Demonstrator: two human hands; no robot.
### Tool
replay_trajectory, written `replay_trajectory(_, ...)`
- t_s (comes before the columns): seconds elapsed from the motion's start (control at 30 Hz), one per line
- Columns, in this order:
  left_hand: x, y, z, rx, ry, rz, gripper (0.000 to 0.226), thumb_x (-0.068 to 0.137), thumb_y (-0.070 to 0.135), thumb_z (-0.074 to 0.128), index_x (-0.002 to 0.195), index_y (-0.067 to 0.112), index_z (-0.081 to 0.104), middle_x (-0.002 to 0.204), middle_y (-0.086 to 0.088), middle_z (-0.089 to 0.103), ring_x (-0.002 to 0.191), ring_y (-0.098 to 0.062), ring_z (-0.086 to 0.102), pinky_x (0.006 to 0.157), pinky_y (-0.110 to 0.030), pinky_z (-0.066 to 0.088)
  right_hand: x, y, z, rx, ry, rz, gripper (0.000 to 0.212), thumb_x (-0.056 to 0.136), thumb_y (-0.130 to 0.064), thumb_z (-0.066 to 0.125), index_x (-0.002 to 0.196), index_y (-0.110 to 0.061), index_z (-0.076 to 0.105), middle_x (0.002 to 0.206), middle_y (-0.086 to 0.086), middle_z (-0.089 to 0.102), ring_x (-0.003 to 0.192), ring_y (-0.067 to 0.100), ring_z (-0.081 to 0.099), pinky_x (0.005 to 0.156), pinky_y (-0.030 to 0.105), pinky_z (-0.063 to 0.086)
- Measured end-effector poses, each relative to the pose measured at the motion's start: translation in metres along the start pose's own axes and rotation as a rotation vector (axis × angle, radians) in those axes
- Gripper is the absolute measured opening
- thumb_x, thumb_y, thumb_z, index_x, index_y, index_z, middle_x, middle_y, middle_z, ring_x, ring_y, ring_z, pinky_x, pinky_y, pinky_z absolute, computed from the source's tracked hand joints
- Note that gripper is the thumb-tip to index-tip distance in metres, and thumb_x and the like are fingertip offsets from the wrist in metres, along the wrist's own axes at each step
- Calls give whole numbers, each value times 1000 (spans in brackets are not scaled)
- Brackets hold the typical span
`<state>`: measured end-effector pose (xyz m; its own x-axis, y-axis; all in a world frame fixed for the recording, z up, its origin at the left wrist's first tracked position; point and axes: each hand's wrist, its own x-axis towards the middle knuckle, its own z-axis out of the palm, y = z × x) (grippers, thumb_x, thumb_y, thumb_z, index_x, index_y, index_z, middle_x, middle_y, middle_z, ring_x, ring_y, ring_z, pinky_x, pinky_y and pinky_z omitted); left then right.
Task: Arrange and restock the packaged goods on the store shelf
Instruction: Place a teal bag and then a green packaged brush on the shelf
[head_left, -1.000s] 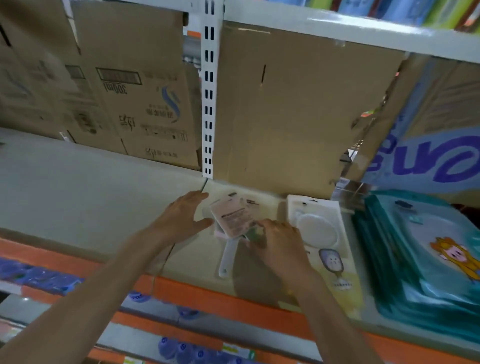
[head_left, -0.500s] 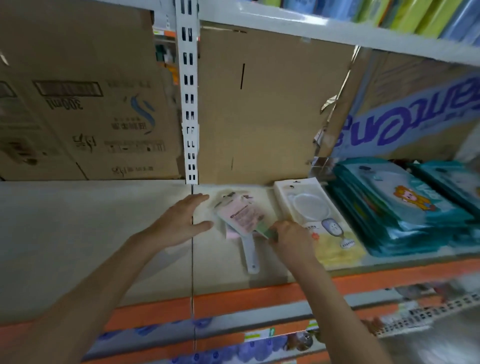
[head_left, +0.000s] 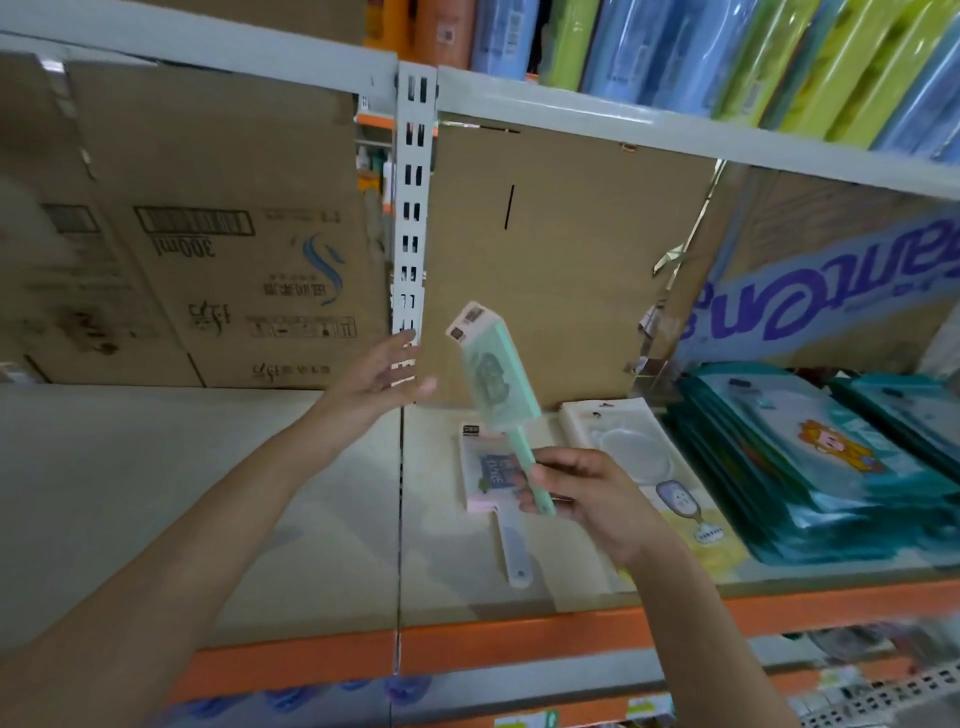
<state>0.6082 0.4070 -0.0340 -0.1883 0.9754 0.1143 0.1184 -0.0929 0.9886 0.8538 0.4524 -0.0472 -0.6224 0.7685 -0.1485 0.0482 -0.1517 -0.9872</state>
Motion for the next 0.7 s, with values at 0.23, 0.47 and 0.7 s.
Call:
replay_trajectory(0.23, 12, 11, 4, -368, -51, -41, 65, 59, 48, 81, 114, 18, 62, 105, 2, 68, 96, -14, 64, 79, -24, 55, 16, 0, 11, 271, -280, -10, 54, 55, -36, 88, 97, -6, 73, 82, 8, 68, 72, 17, 67, 67, 27, 56)
replay_trajectory(0.47, 22, 30, 12, -357, 76, -23, 6, 81, 10, 59, 87, 8, 62, 77, 4, 72, 71, -9, 68, 64, -21, 56, 19, -4, 7, 268, -343, -31, 53, 60, -35, 85, 100, -3, 71, 86, 11, 70, 77, 21, 69, 71, 30, 57)
replay_trajectory(0.7, 40, 20, 12, -296, 199, -157, 8, 83, 6, 63, 81, 12, 59, 65, 6, 71, 62, -8, 67, 62, -20, 56, 10, 2, 7, -130, -23, -70, 12, 83, -19, 69, 95, -18, 68, 83, 6, 68, 72, 15, 65, 66, 21, 53)
